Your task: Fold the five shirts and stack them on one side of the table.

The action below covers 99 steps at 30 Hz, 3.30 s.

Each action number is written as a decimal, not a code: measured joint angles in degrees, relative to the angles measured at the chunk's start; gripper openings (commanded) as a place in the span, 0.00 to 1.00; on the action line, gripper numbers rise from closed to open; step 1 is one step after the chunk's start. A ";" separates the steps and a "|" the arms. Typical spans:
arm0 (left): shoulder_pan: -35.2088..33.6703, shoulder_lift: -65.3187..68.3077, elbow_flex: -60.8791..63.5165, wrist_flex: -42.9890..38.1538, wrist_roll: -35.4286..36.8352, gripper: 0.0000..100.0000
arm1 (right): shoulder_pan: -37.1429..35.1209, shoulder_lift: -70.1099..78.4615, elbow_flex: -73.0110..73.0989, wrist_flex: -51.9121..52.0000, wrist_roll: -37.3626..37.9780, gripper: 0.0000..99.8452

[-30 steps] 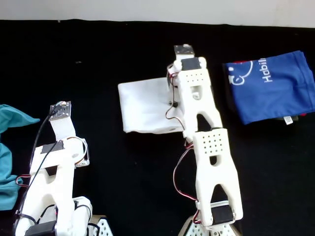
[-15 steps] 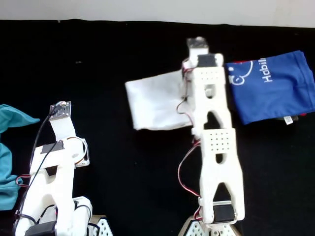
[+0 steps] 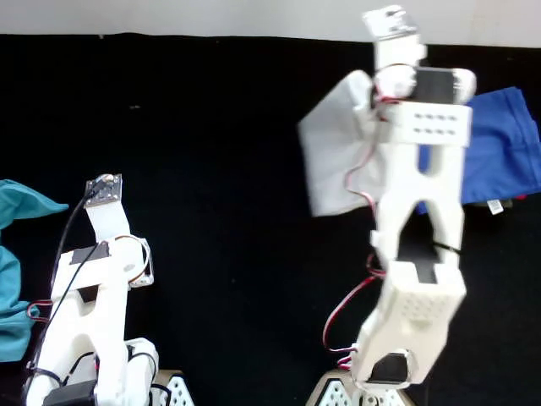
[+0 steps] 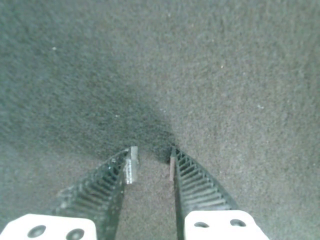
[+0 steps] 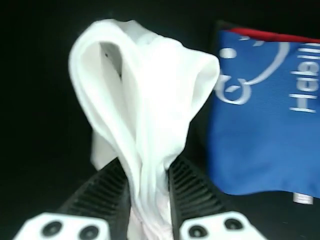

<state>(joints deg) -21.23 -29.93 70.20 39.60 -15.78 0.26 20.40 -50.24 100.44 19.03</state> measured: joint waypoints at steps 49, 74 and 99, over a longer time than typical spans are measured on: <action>0.00 0.00 0.09 0.00 0.00 0.12 | 26.73 29.10 -18.46 -25.14 24.70 0.19; 0.00 0.00 0.09 0.00 0.00 0.12 | 21.45 15.56 -28.13 -8.53 9.49 0.22; 0.00 0.00 0.09 0.00 0.00 0.12 | -10.55 -43.96 49.85 -7.21 -3.87 0.22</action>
<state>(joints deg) -21.23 -29.93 70.29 39.60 -15.78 -10.29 -23.56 -0.40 93.23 15.16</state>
